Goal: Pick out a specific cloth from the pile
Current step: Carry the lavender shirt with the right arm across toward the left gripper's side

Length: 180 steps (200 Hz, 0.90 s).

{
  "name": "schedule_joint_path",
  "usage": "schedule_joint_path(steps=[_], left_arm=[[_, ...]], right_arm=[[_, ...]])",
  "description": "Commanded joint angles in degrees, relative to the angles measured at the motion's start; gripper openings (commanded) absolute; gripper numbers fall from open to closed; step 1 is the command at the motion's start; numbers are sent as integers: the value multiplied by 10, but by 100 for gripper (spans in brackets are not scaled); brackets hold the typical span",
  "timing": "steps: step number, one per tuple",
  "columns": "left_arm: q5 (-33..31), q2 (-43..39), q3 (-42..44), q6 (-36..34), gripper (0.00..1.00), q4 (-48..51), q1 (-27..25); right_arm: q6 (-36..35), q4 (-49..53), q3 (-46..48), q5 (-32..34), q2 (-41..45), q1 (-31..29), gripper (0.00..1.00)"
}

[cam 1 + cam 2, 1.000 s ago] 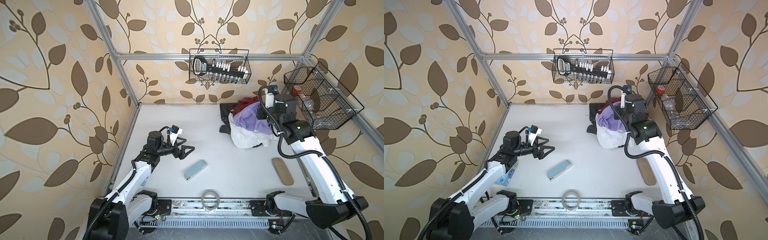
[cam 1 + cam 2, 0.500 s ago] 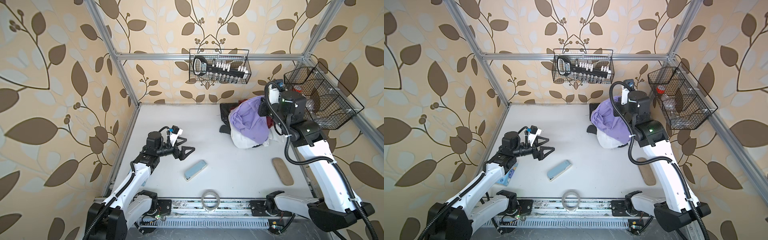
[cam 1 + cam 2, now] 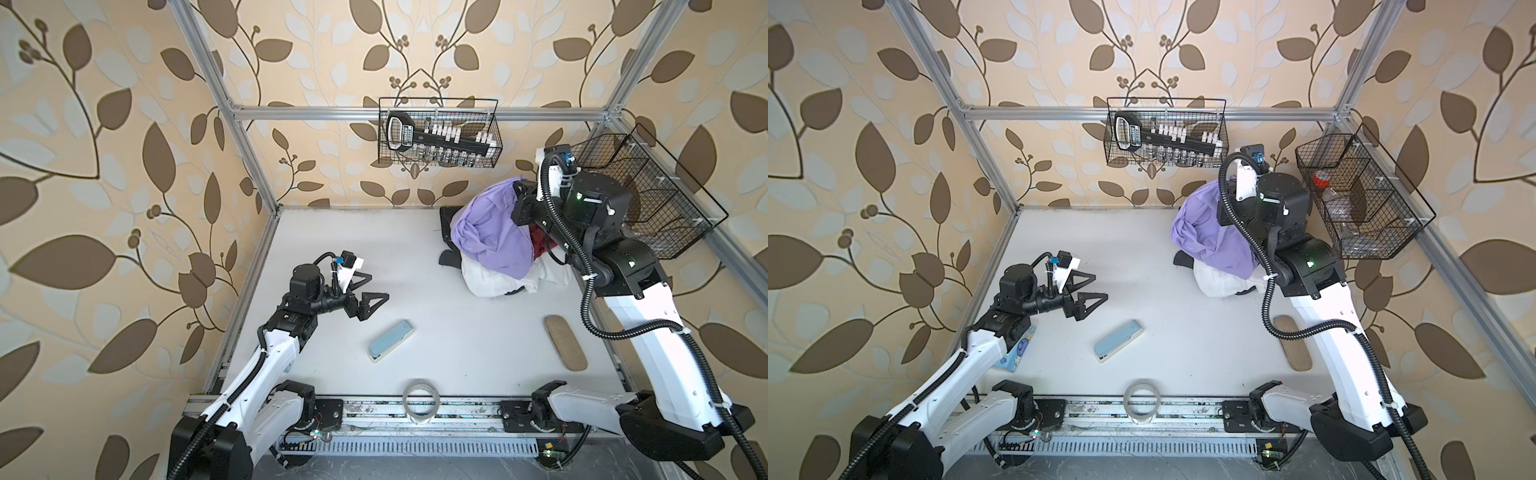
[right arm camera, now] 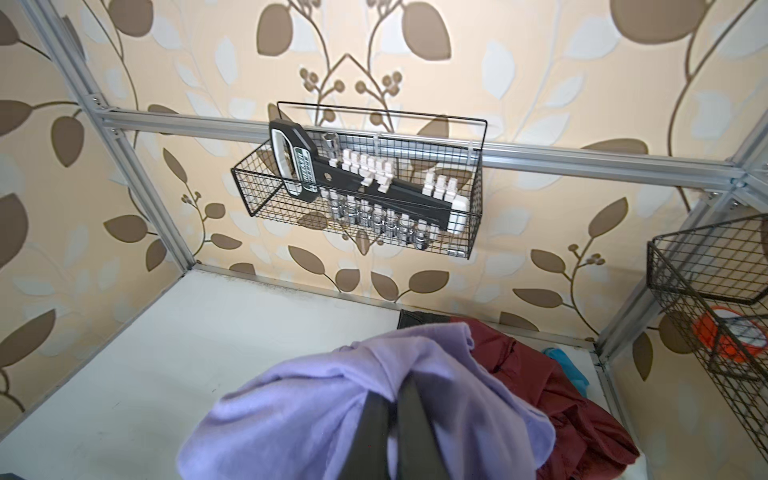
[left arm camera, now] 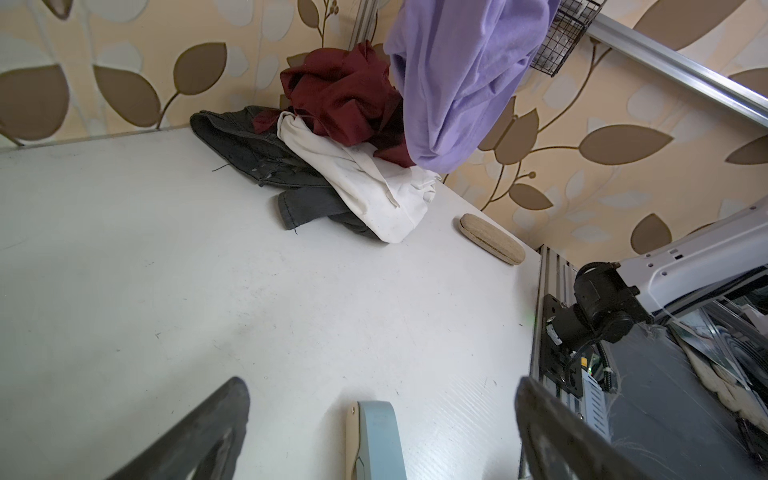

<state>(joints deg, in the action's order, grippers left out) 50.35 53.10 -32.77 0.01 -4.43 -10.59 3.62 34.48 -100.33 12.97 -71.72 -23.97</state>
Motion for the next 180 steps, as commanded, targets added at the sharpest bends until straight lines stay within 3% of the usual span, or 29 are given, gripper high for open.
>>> schedule_joint_path(steps=[1,82,141,180], left_arm=[[-3,-15,6,-13,99,-18,-8],[-14,-28,11,-19,99,-16,-10],[-68,-84,42,-9,99,-50,-13],[-83,-75,34,-18,99,-39,-14]], right_arm=[[4,-32,-35,-13,-20,-25,0],[-3,-59,-107,-24,-151,-143,0],[12,-64,-251,-106,-344,-189,0],[28,-62,-346,-160,-464,-195,0]])
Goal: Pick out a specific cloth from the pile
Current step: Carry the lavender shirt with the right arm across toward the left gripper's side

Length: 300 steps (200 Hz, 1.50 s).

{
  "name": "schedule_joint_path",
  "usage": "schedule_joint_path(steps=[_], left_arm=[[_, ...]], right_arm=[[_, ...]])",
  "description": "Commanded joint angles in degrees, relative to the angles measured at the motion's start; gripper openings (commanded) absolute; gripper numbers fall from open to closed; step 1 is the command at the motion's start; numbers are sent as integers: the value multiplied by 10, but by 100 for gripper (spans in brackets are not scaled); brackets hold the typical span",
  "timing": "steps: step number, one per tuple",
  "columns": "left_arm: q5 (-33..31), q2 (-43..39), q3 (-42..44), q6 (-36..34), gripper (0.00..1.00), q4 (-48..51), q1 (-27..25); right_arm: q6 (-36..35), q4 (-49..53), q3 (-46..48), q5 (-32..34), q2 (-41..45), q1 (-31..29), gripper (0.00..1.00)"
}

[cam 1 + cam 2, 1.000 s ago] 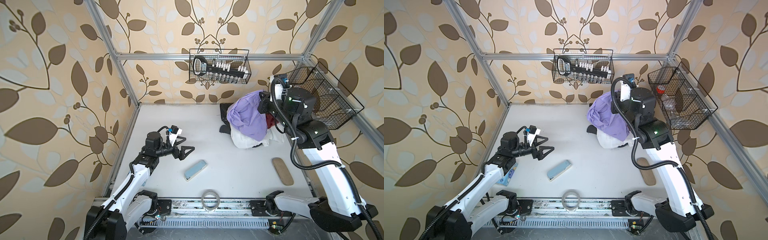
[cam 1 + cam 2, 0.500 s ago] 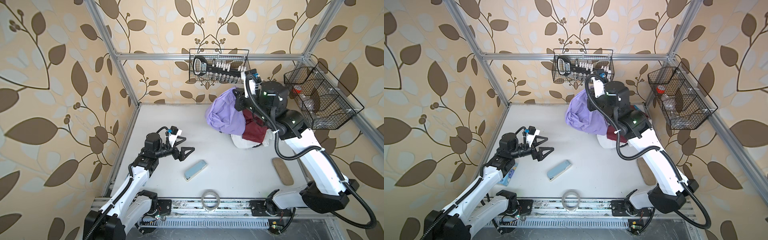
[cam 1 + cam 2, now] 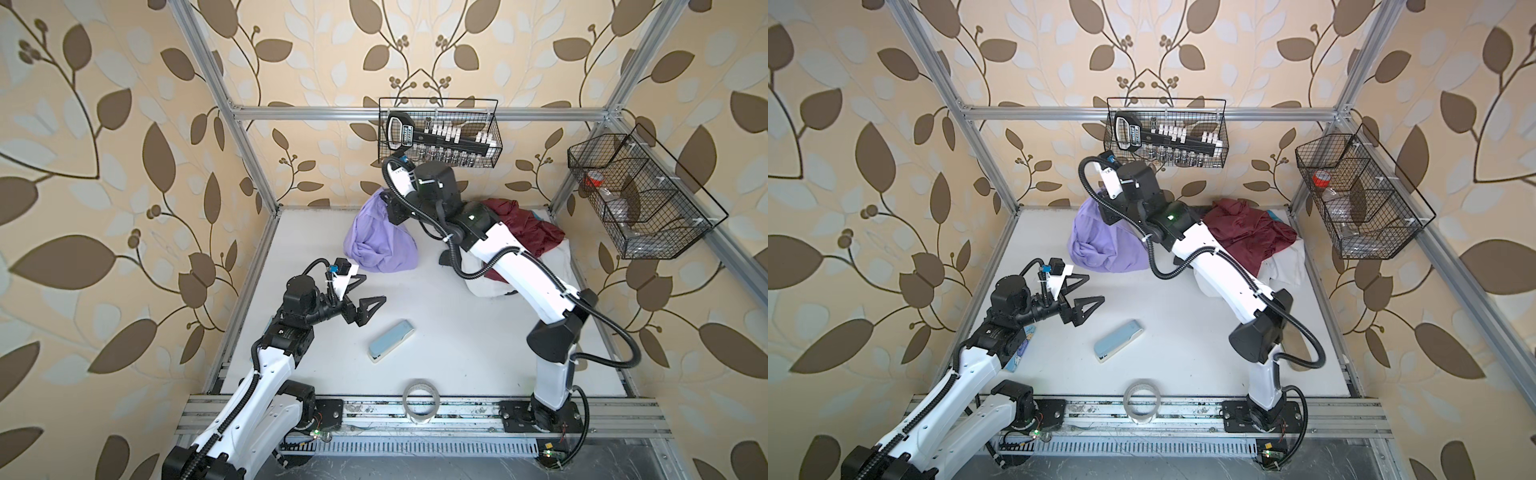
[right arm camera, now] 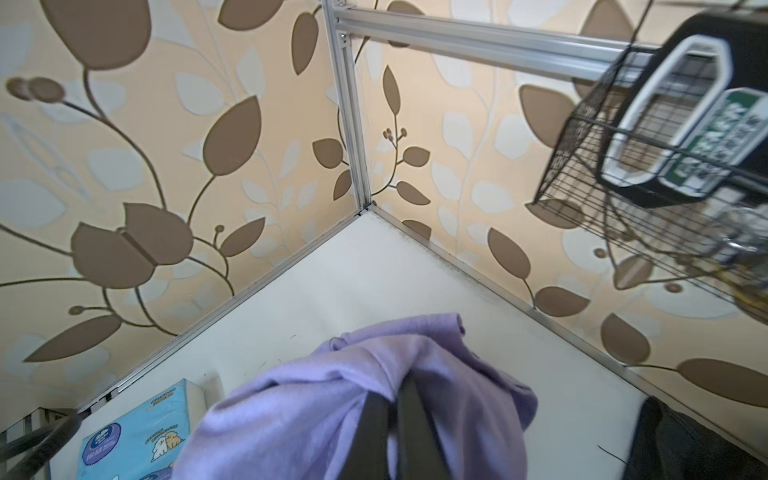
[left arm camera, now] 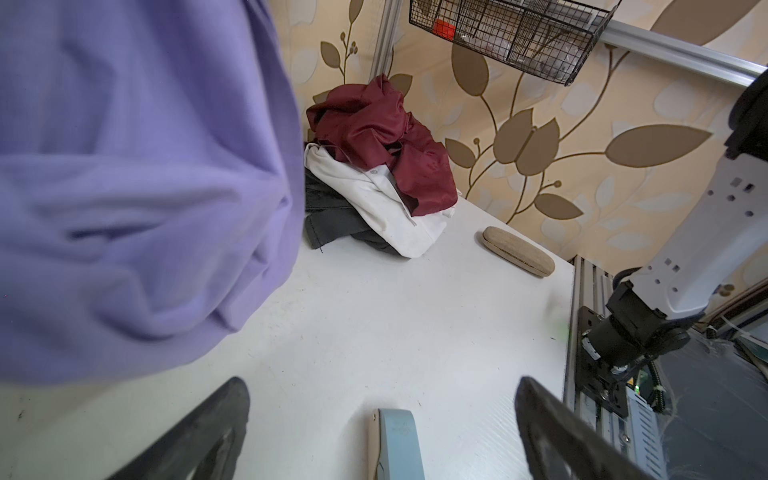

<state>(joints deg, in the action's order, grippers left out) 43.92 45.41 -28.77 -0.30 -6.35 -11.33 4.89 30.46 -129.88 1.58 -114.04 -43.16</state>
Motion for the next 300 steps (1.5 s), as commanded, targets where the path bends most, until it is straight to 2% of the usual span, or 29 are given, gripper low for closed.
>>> schedule_joint_path(steps=[1,29,65,89,103,120,152,190,214,252,300], left_arm=[[-19,2,-6,-15,99,-19,-6],[-24,6,-8,-18,99,-15,-6],[-29,10,-12,-21,99,-8,-6],[-31,12,-12,-21,99,-7,-6],[-30,12,-12,-21,99,-6,-7],[-30,13,-13,-21,99,-5,-7],[-31,11,-12,-22,99,-3,-7],[-31,10,-12,-23,99,-3,-7],[-31,8,-13,-21,99,-3,-8],[-32,6,-13,-19,99,-6,-10],[-38,7,-14,-18,99,-6,-11]], right_arm=[[15,-22,-50,-46,-43,-4,0],[9,-34,-22,-50,-82,1,0],[36,-77,76,-124,-116,26,0],[58,-85,110,-168,-154,46,0],[59,-85,123,-171,-172,53,10],[63,-85,135,-170,-194,58,16],[76,-83,155,-195,-229,61,41],[96,-104,196,-230,-241,48,51],[110,-120,195,-241,-256,36,50],[166,-119,112,-274,-326,24,27],[278,-204,12,-312,-403,19,24]])
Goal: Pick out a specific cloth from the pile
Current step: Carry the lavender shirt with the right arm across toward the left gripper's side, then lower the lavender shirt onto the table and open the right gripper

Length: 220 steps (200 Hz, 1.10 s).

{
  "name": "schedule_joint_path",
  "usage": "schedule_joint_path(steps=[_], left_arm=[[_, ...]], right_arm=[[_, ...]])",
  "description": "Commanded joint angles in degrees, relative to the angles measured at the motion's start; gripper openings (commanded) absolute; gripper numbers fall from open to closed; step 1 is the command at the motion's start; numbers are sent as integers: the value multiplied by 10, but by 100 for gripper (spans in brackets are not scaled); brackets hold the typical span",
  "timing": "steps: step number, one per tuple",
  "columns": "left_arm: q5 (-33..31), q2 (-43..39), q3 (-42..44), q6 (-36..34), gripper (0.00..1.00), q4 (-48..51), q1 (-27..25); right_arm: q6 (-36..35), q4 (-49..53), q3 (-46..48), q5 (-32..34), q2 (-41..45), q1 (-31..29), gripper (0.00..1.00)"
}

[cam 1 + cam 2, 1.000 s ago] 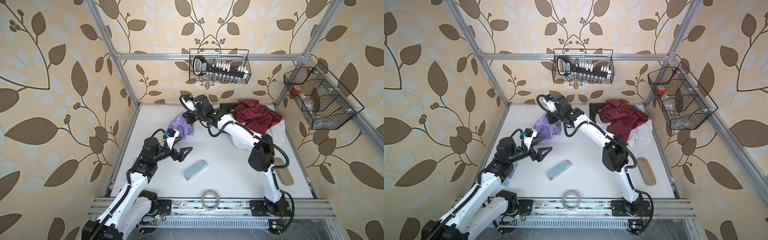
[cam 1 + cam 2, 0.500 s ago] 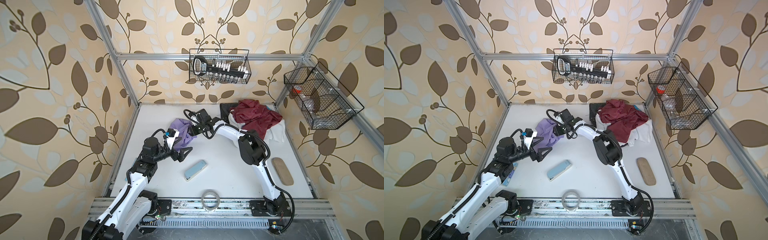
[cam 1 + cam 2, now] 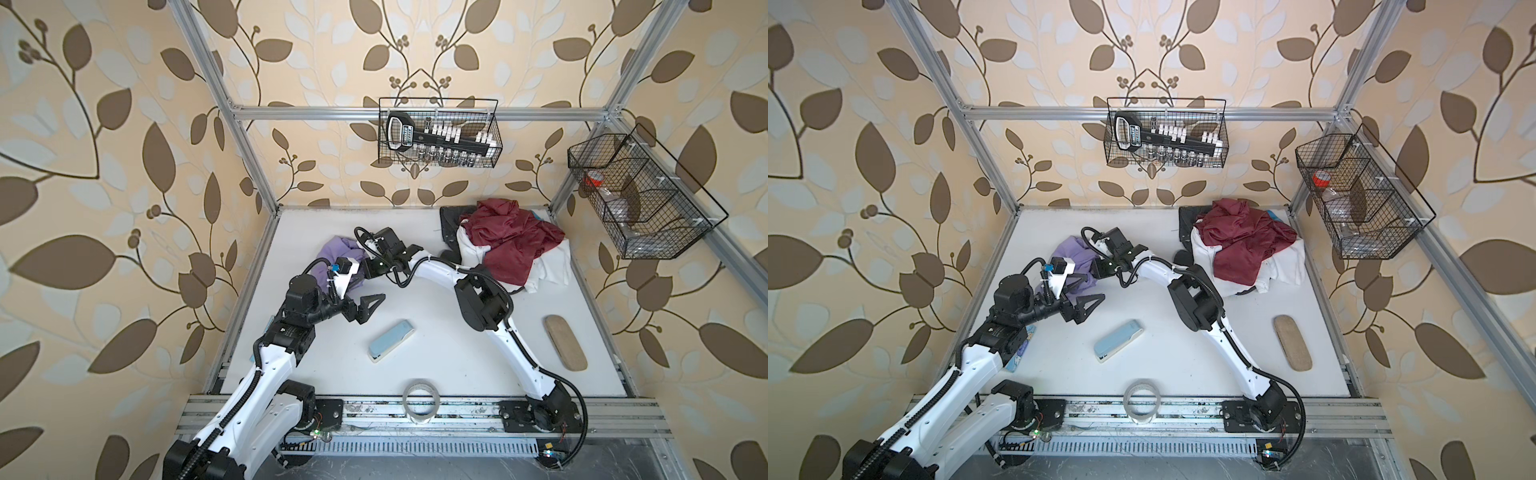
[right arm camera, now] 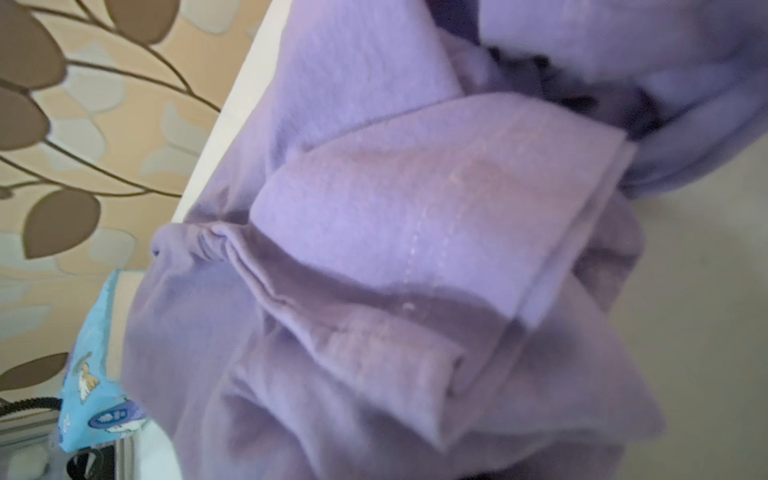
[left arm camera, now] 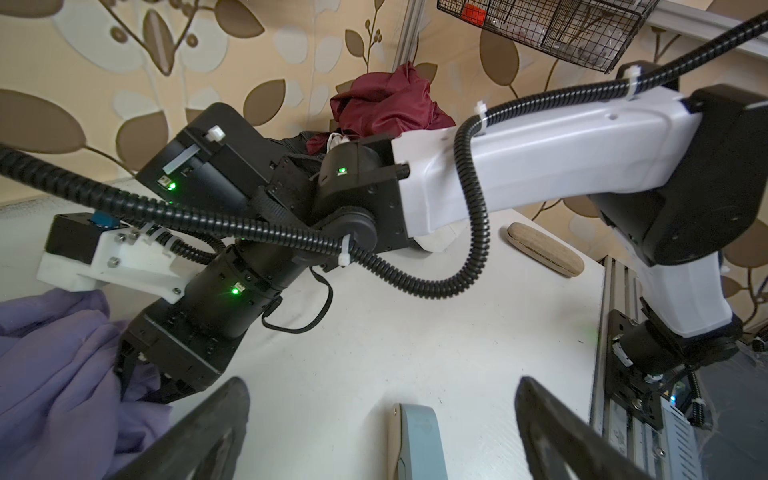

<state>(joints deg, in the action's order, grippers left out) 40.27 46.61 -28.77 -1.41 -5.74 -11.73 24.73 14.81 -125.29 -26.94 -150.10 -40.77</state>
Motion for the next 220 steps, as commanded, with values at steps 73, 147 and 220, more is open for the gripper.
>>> schedule_joint_path(steps=[73,147,220], left_arm=[[-3,-5,-15,3,99,-24,-11],[-7,-11,-11,1,99,-25,-14],[-12,-22,-8,-3,99,-27,-19]], right_arm=[[206,-212,-118,-5,-121,-2,26],[100,-186,31,0,5,-3,84],[-1,-46,165,47,150,-4,100]])
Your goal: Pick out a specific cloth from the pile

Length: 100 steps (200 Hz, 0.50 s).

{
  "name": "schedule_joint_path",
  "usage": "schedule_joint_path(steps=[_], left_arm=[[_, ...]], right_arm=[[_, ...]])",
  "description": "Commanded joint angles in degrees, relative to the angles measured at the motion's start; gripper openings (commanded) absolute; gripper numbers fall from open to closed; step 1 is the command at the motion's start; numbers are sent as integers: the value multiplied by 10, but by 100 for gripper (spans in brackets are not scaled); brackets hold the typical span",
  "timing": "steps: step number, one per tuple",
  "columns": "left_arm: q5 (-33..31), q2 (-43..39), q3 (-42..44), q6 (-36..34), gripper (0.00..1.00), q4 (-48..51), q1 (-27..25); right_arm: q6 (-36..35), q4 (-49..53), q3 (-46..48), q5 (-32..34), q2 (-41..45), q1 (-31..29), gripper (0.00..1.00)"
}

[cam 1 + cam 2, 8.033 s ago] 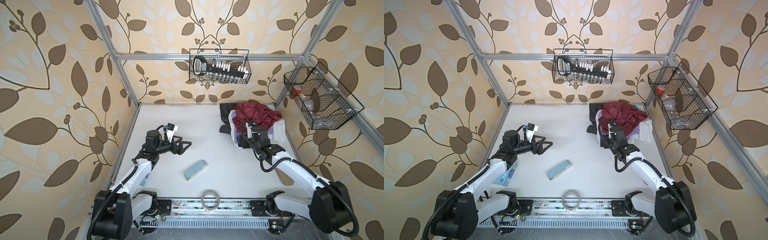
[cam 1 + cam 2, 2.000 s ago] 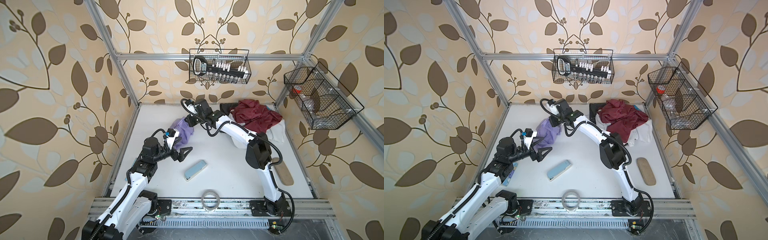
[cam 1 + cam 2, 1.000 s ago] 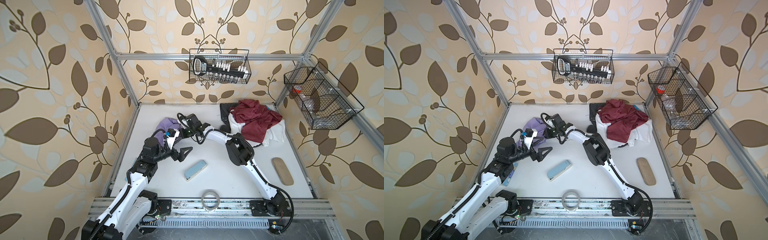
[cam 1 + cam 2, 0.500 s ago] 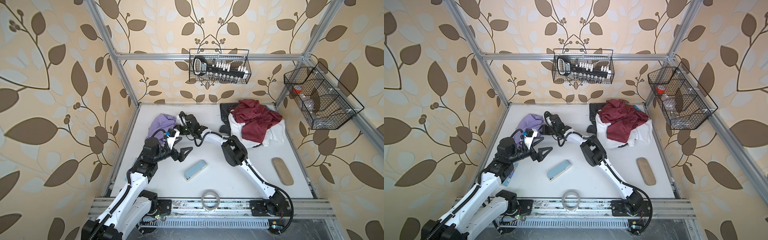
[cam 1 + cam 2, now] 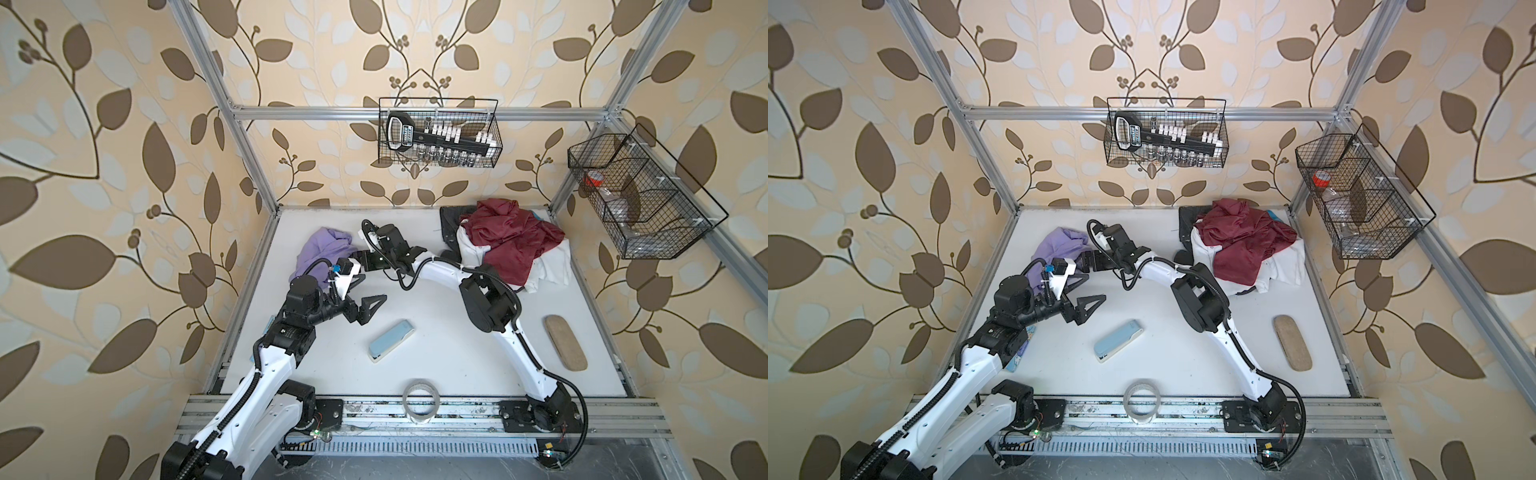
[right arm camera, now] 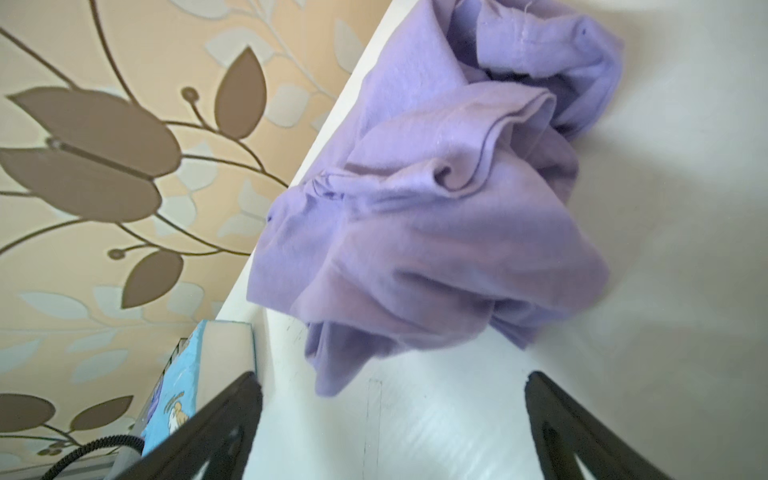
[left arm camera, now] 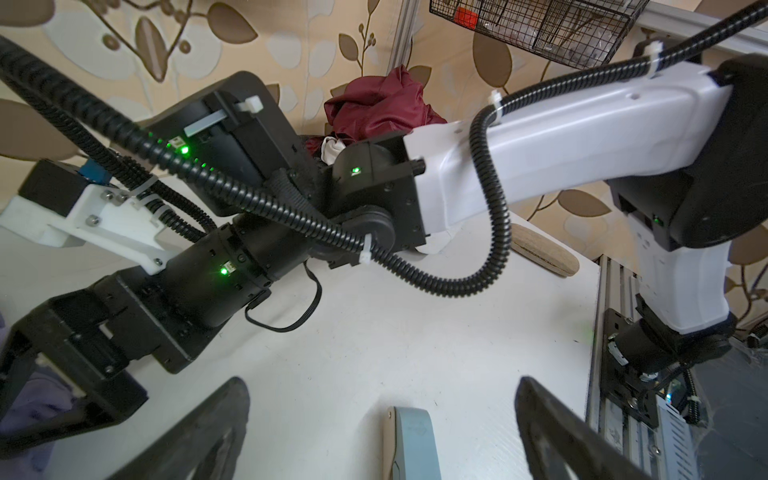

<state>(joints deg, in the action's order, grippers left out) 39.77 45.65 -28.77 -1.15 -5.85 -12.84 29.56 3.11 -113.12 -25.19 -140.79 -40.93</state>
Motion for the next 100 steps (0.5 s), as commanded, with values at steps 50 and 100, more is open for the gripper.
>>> schedule_joint_path(steps=[50,100], left_arm=[[-7,-17,-6,-7,99,-24,-15],[-22,-32,1,-8,99,-22,-34]], right_arm=[[-99,96,287,144,272,4,100],[-99,102,522,219,525,51,100]])
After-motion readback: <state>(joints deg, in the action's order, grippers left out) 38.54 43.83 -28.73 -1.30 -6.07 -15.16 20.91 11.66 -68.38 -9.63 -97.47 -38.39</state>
